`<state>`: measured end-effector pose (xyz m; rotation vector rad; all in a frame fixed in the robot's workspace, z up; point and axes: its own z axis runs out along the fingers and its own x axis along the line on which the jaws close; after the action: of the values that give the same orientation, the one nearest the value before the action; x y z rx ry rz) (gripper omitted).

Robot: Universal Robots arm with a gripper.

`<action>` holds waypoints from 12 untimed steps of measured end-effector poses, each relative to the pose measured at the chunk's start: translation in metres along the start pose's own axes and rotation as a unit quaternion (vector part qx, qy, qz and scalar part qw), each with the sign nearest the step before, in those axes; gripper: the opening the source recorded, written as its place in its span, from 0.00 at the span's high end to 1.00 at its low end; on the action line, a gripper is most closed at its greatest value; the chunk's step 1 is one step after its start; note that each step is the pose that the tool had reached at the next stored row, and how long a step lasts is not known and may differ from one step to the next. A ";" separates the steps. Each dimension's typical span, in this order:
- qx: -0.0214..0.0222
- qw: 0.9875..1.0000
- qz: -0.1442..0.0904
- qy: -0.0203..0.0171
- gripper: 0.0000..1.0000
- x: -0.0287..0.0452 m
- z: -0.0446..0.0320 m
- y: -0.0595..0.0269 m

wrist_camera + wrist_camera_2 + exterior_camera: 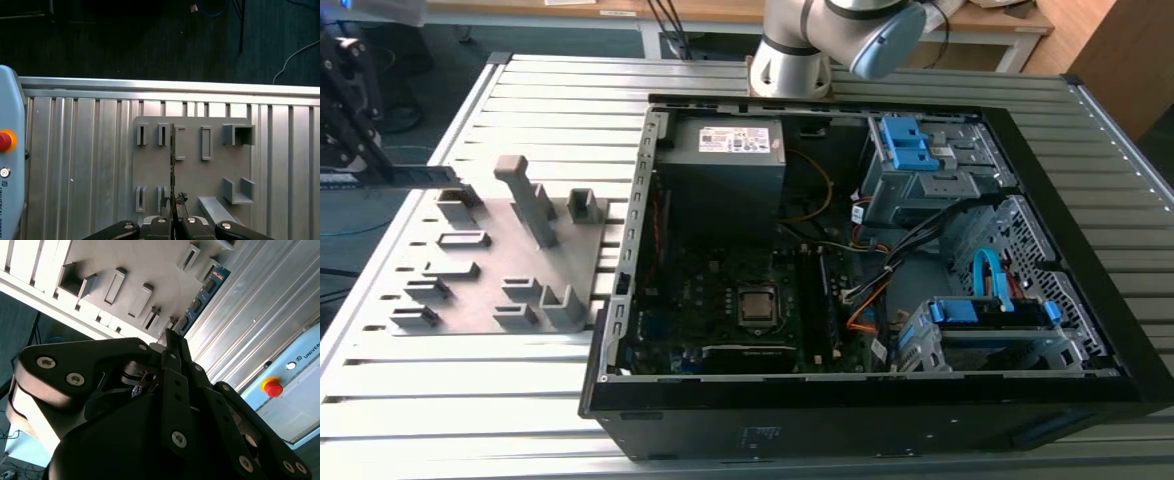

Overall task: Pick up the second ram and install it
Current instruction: 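Pick up the second ram and move it above second insertion slot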

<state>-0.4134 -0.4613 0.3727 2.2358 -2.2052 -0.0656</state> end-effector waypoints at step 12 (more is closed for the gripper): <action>0.000 1.000 0.000 0.000 0.86 -0.0005 -0.0176 0.0005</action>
<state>-0.4134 -0.4613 0.3903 2.2360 -2.2055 -0.0663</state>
